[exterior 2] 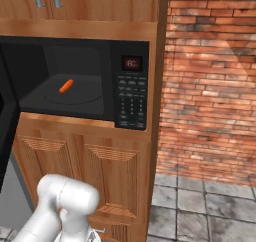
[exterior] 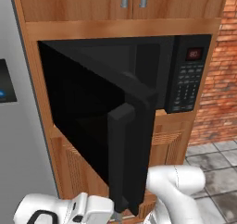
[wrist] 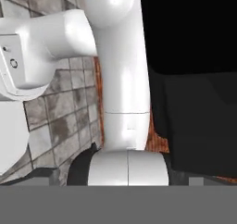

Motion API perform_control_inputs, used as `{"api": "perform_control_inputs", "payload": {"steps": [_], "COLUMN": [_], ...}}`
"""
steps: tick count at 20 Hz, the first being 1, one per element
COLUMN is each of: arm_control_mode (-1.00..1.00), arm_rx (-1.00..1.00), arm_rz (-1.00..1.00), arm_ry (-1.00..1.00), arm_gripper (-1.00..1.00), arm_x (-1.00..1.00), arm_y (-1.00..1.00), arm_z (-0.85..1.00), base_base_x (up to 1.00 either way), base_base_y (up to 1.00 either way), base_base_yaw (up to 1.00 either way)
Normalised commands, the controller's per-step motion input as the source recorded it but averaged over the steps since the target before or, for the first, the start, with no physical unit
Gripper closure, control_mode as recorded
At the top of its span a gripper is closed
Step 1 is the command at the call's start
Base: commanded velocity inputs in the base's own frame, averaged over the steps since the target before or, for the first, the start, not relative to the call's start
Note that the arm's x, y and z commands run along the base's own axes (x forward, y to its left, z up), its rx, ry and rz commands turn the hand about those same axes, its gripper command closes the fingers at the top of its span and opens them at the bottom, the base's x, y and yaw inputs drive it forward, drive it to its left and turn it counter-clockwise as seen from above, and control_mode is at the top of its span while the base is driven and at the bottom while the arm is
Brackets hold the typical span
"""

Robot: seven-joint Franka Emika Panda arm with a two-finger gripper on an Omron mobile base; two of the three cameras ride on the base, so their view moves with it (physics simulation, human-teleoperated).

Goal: Close the microwave door.

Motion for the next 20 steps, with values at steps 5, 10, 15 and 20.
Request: {"api": "perform_control_inputs", "payload": {"steps": [5, 10, 15, 20], "arm_control_mode": [-1.0, -1.0, -1.0, -1.0], "arm_rx": [0.0, 0.0, 0.0, 0.0], "arm_rz": [0.05, 0.1, 0.15, 0.17], "arm_ry": [0.15, 0.05, 0.04, 0.06], "arm_gripper": [-1.0, -1.0, -1.0, -1.0], "arm_x": [0.9, 0.97, 1.0, 1.0], "arm_y": [-0.54, -0.38, -0.3, -0.24], "arm_z": [0.0, 0.0, 0.0, 0.0], "base_base_x": [0.0, 0.0, 0.0, 0.0], "base_base_y": [0.0, 0.0, 0.0, 0.0], "base_base_yaw": [0.0, 0.0, 0.0, 0.0]}}
